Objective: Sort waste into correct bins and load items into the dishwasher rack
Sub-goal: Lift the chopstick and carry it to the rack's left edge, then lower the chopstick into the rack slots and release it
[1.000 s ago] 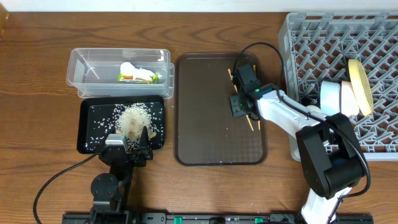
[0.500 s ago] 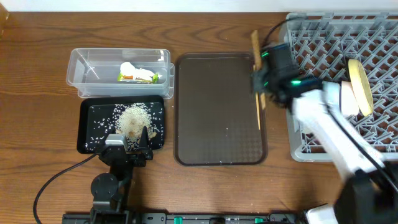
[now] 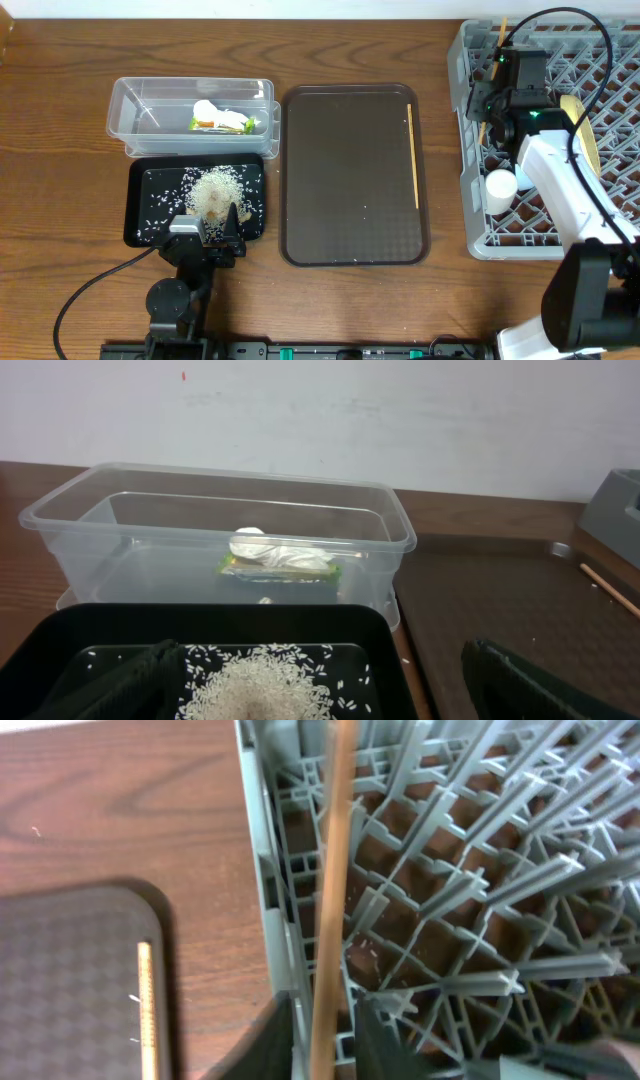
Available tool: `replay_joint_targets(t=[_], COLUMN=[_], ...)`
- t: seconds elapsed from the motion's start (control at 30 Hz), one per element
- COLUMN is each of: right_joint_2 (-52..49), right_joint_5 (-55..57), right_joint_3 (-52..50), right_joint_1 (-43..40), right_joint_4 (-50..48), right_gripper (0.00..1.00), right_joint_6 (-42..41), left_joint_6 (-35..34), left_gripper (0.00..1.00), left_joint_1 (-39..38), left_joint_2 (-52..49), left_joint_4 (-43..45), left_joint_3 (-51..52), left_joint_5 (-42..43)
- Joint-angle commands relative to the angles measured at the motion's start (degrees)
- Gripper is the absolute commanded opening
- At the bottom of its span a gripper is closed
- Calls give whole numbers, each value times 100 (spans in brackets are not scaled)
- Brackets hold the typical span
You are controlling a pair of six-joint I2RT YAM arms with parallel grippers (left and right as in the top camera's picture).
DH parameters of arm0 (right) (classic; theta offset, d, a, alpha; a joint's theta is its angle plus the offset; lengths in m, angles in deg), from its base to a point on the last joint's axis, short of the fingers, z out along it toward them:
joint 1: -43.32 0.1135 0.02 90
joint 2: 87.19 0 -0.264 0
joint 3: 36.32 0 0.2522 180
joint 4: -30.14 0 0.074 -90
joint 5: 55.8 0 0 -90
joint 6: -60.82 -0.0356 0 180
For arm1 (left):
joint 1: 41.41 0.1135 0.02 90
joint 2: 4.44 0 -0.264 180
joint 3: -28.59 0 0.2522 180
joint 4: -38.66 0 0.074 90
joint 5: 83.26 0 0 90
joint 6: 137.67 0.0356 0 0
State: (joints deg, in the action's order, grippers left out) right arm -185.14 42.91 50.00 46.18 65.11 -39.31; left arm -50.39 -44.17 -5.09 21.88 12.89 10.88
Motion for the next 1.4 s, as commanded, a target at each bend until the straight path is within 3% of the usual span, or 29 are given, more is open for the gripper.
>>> replay_joint_targets(t=[0.0,0.07,0.2,0.4,0.63,0.83,1.0,1.07,1.13,1.17,1.37], right_joint_2=[68,221,634,732,719,702,481,328,201,146,72], right_joint_5=[44,-122,-861,-1003,-496,-269,251,881,1123,1051,940], right_joint_3=[-4,11,11,7,4,4,4,4,4,4,4], right_joint_1=[39,155,529,1294,1508,1200,1056,1060,1025,990,710], right_joint_4=[-149,-87,304,1084,1178,767,214,55,28,39,155], right_gripper=[33,42,50,54,40,1,1,13,39,45,44], right_joint_6=[356,352,203,17,-741,-1001,-1279,-1255,-1252,-1252,-1355], left_joint_6=[57,57,57,57,57,57,57,57,57,57,57], left_gripper=[90,91,91,90,90,90,91,90,91,91,90], left_joint_1=[24,24,24,24,24,24,24,24,24,24,24], left_joint_2=[0,0,0,0,0,0,0,0,0,0,0], left_joint_4=[-76,-76,-76,-76,-76,-76,-76,-76,-76,-76,-76], left_joint_3=[155,155,155,155,155,155,155,155,155,155,155], left_joint_5=[37,37,37,37,37,37,37,37,37,37,37])
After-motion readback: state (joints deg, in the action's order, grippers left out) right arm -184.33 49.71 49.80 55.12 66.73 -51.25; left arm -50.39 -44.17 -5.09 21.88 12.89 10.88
